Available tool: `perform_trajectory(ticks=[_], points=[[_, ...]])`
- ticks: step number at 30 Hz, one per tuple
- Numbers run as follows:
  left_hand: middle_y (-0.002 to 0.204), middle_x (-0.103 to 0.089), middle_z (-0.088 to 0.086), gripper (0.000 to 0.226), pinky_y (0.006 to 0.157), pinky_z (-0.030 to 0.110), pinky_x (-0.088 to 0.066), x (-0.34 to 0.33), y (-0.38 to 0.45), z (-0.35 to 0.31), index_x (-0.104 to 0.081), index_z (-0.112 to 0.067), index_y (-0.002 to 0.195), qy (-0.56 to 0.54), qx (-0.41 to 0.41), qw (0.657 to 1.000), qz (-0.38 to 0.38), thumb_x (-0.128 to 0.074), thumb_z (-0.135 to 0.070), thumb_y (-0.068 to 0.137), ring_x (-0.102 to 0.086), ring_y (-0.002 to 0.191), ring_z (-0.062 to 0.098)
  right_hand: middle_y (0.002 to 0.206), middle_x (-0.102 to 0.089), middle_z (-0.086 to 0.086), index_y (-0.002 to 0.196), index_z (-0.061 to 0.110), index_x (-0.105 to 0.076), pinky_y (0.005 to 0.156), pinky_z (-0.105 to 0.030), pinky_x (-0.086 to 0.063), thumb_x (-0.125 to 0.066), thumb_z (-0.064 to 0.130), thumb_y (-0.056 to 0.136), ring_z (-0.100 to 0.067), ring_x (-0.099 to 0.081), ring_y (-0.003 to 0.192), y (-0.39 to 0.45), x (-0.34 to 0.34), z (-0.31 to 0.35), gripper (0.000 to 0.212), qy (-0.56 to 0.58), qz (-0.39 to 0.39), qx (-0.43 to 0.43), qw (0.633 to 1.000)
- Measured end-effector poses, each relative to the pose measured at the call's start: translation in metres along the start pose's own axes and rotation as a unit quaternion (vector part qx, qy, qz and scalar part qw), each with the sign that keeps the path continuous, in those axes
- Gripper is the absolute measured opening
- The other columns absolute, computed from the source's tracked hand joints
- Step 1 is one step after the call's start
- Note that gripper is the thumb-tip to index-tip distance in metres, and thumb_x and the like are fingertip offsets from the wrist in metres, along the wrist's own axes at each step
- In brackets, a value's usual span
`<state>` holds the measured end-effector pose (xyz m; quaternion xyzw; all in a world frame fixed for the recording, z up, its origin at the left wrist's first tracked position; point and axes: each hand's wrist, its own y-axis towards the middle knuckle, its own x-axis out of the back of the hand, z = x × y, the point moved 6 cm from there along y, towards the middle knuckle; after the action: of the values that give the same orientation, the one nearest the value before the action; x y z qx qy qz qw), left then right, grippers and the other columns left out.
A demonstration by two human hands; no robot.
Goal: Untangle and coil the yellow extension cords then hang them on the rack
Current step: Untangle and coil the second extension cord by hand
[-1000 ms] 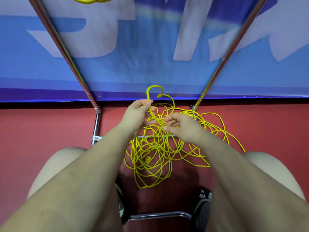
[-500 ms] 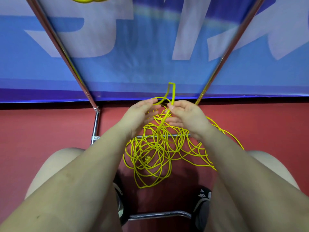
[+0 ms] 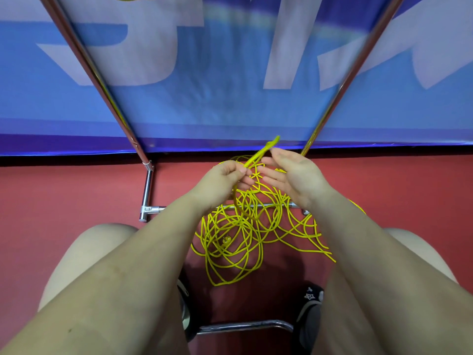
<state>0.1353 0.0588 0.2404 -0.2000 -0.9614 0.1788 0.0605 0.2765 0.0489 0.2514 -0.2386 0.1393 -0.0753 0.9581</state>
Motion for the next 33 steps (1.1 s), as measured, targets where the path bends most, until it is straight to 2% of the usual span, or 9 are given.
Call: perform_trajectory(ticks=[2, 4, 6, 10, 16, 20, 23, 29, 33], points=[[0.083, -0.064, 0.000, 0.022, 0.064, 0.029, -0.049, 0.009, 0.002, 0.001, -0.051, -0.018, 0.088, -0.059, 0.018, 0.997, -0.050, -0.035, -0.018, 0.102, -0.063, 0.076, 0.012, 0.096, -0.062, -0.002, 0.123, 0.011, -0.052, 0.075, -0.027, -0.051, -0.057, 0.021, 0.092, -0.014, -0.063, 0.080, -0.002, -0.004, -0.004, 0.033, -0.246, 0.017, 0.042, 0.968], [0.084, -0.066, 0.001, 0.020, 0.068, 0.035, -0.050, 0.017, 0.003, 0.002, -0.050, -0.018, 0.089, -0.136, 0.033, 0.986, -0.089, -0.035, -0.020, 0.103, -0.066, 0.074, 0.012, 0.094, -0.060, 0.002, 0.118, 0.016, -0.057, 0.072, -0.027, -0.047, -0.062, 0.025, 0.088, -0.014, -0.060, 0.078, -0.004, -0.012, -0.016, 0.031, -0.458, 0.061, 0.068, 0.884], [0.085, -0.067, 0.001, 0.018, 0.069, 0.038, -0.052, 0.024, 0.004, 0.001, -0.049, -0.017, 0.090, -0.207, 0.041, 0.971, -0.113, -0.036, -0.021, 0.102, -0.069, 0.069, 0.011, 0.094, -0.059, 0.003, 0.112, 0.016, -0.061, 0.078, -0.027, -0.047, -0.064, 0.024, 0.087, -0.016, -0.061, 0.086, -0.006, -0.016, -0.030, 0.027, -0.533, 0.112, 0.073, 0.835], [0.093, -0.067, 0.003, 0.020, 0.063, 0.040, -0.056, 0.031, 0.006, 0.003, -0.048, -0.017, 0.088, -0.282, 0.047, 0.949, -0.130, -0.035, -0.025, 0.103, -0.070, 0.073, 0.014, 0.086, -0.057, 0.007, 0.104, 0.016, -0.063, 0.081, -0.029, -0.047, -0.065, 0.020, 0.086, -0.014, -0.059, 0.083, -0.006, -0.015, -0.023, 0.018, -0.570, 0.095, 0.123, 0.807], [0.098, -0.066, 0.006, 0.022, 0.063, 0.038, -0.059, 0.031, 0.007, -0.002, -0.051, -0.015, 0.093, -0.355, 0.045, 0.927, -0.111, -0.035, -0.027, 0.102, -0.068, 0.085, 0.019, 0.076, -0.055, 0.011, 0.081, 0.027, -0.052, 0.074, -0.031, -0.049, -0.067, 0.021, 0.084, -0.015, -0.059, 0.073, -0.008, -0.019, -0.015, 0.016, -0.528, 0.075, 0.164, 0.830], [0.106, -0.064, 0.002, 0.023, 0.080, 0.038, -0.052, 0.019, 0.006, 0.001, -0.054, -0.017, 0.112, -0.247, 0.062, 0.965, -0.060, -0.037, -0.030, 0.101, -0.060, 0.102, 0.022, 0.075, -0.058, 0.001, 0.080, 0.023, -0.051, 0.063, -0.026, -0.054, -0.060, 0.014, 0.090, -0.011, -0.064, 0.059, -0.008, -0.020, -0.005, 0.015, -0.291, 0.066, 0.095, 0.950], [0.103, -0.064, -0.003, 0.020, 0.090, 0.035, -0.043, 0.000, 0.001, 0.008, -0.058, -0.024, 0.102, -0.075, 0.071, 0.995, 0.019, -0.038, -0.028, 0.101, -0.059, 0.100, 0.015, 0.077, -0.060, -0.002, 0.087, 0.015, -0.053, 0.057, -0.020, -0.056, -0.056, 0.015, 0.092, -0.008, -0.067, 0.056, -0.006, -0.012, 0.000, 0.006, -0.104, 0.028, 0.029, 0.994], [0.087, -0.066, -0.001, 0.018, 0.077, 0.033, -0.042, -0.017, -0.007, 0.012, -0.058, -0.019, 0.092, -0.002, 0.061, 0.993, 0.097, -0.042, -0.020, 0.100, -0.061, 0.082, 0.011, 0.087, -0.058, -0.006, 0.088, 0.009, -0.052, 0.062, -0.025, -0.057, -0.053, 0.014, 0.094, -0.018, -0.064, 0.078, 0.001, 0.013, 0.000, 0.008, 0.099, -0.083, -0.027, 0.991], [0.081, -0.062, -0.001, 0.020, 0.071, 0.032, -0.048, -0.013, -0.005, 0.008, -0.056, -0.019, 0.090, -0.005, 0.043, 0.996, 0.081, -0.042, -0.008, 0.099, -0.062, 0.072, 0.008, 0.095, -0.061, -0.009, 0.097, 0.010, -0.052, 0.072, -0.029, -0.053, -0.050, 0.014, 0.095, -0.025, -0.062, 0.095, -0.001, 0.007, 0.002, 0.005, 0.094, -0.050, -0.023, 0.994]])
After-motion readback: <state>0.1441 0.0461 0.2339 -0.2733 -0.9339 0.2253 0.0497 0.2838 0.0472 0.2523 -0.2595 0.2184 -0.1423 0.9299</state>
